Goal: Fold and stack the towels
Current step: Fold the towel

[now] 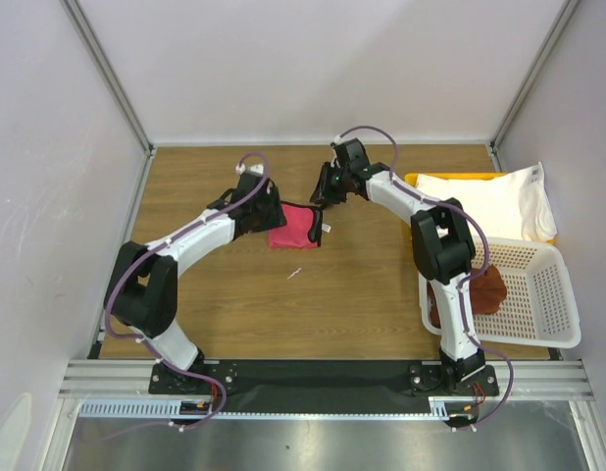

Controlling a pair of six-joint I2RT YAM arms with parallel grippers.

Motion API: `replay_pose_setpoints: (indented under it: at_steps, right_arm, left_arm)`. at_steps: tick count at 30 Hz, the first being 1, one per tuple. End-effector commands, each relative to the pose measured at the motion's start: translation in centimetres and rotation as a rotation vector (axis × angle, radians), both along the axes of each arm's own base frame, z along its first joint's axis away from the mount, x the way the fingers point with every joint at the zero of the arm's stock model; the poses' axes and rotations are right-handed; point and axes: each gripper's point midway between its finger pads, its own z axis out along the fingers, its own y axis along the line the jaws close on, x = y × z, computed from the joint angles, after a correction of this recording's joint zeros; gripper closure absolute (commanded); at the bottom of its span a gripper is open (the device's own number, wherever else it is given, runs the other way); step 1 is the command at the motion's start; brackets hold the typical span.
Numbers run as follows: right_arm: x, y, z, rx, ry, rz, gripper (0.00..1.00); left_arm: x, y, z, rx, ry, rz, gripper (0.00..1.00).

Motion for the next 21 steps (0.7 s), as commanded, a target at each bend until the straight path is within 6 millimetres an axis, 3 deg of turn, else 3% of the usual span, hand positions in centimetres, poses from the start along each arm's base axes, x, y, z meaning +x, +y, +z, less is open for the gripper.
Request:
replay_pose_setpoints:
  at_steps: [1, 9, 16, 21]
  right_arm:
    - [-0.4, -0.4, -1.2, -0.090, 0.009, 0.032, 0.73]
    - [-2.0, -0.5, -3.7, -0.106, 0.096, 0.039, 0.72]
    - [-2.3, 0.1, -3.6, -0.078, 0.114, 0.030, 0.72]
    - [-2.4, 0.3, -3.7, -0.060, 0.137, 0.017, 0.73]
  left_arm:
    - [-2.1, 1.7, -1.9, 0.013, 0.048, -0.005, 0.44]
    - [-4.1, 3.4, -4.5, -0.047, 0.134, 0.030, 0.45]
    - [-3.4, 3.3, -5.3, -0.041, 0.105, 0.015, 0.59]
    - [-2.6, 3.5, -6.6, -0.011, 0.097, 0.009, 0.62]
